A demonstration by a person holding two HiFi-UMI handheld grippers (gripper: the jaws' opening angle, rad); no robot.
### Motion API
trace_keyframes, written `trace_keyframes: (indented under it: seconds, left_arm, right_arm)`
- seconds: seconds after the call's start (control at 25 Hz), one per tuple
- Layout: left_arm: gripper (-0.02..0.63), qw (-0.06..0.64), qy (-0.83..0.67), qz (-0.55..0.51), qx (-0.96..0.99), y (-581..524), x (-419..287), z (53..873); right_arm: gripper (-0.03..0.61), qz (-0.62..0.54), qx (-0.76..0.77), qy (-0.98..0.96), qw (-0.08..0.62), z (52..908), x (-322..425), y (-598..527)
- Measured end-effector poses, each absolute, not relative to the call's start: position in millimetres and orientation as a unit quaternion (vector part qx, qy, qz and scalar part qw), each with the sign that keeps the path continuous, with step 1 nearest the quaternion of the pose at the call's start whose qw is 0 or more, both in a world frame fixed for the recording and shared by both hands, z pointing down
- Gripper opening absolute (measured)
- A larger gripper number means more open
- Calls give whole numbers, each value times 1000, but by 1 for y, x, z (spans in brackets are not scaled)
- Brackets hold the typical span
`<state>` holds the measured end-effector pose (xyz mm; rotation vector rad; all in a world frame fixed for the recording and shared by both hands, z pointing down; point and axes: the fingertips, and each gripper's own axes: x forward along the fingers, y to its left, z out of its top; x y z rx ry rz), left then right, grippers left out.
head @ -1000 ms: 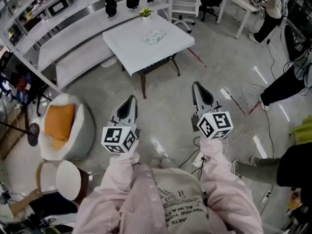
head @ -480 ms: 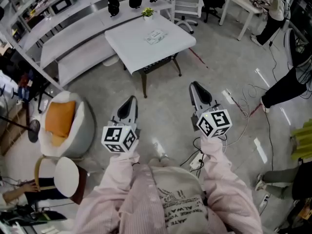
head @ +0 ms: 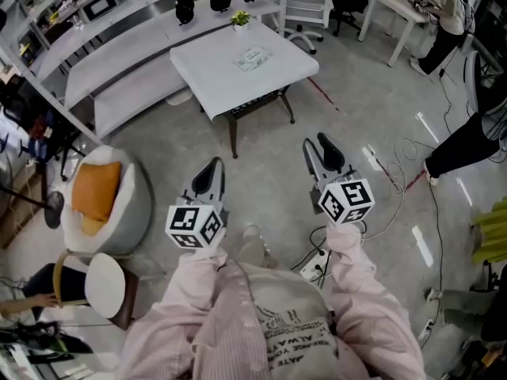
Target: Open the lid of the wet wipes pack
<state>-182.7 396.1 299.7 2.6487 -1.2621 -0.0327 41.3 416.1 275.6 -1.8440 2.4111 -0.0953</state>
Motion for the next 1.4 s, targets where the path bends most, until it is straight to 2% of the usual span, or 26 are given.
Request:
trace_keyframes:
  seconds: [0.32,1.4]
  left_arm:
    - [0,111,-421,-2,900,359,-164,311]
    - [0,152,-411,7,899,91,-131,344]
  right_arm:
    - [133,-48,-605,793,49,294,55,379]
    - [137,-83,-596,798,28,332,78,119]
